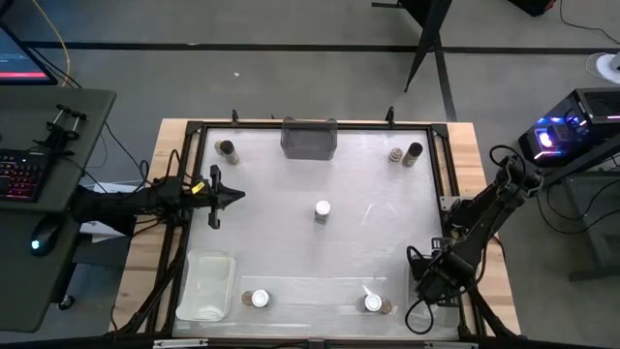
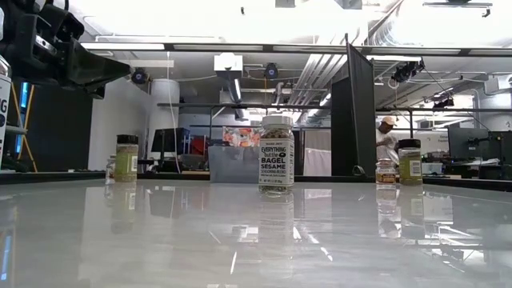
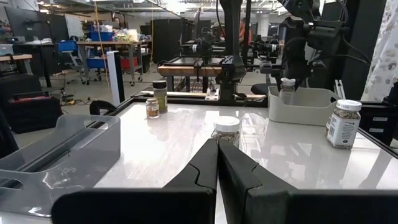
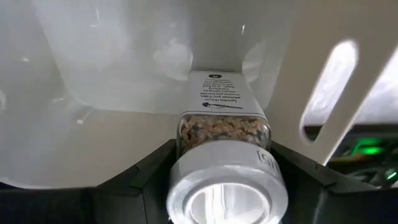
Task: Sort spices by type
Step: Put the top right white seasoning bottle into the gray bin
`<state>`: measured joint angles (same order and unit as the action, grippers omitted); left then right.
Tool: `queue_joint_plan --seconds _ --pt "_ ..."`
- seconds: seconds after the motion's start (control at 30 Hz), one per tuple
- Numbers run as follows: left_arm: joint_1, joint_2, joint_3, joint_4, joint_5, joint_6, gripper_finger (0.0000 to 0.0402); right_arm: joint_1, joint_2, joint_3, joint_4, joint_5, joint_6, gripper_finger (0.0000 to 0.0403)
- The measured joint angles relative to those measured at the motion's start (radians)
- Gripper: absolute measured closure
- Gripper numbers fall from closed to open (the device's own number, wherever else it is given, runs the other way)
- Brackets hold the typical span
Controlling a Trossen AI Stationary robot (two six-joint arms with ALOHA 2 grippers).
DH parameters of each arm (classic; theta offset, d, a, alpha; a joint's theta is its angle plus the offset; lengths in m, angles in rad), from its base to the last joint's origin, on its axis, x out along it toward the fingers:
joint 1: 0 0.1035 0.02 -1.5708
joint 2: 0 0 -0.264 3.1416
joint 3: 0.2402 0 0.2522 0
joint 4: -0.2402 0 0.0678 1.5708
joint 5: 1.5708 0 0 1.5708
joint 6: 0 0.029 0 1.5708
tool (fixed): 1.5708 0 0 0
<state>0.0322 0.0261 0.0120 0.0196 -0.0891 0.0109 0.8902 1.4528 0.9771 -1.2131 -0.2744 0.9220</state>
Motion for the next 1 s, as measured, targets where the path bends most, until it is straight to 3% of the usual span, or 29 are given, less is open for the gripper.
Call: queue_joint_plan --seconds 0.1,0.4,0.6,1.0 --pt "0.000 0.000 0.000 0.000 0.000 0.000 0.0402 0.000 0.000 0.001 -0.002 0.017 -0.048 0.0187" --pt "0.000 0.000 0.000 0.000 0.000 0.000 0.0401 0.000 0.000 0.002 -0.002 0.005 0.064 0.0187" --pt "0.000 0.000 0.000 0.000 0.000 0.000 0.0401 0.000 -0.001 0.002 -0.002 0.030 0.001 0.0187" --pt "0.000 0.000 0.000 0.000 0.000 0.000 0.0401 0.000 -0.001 0.002 0.003 -0.021 0.096 0.0182"
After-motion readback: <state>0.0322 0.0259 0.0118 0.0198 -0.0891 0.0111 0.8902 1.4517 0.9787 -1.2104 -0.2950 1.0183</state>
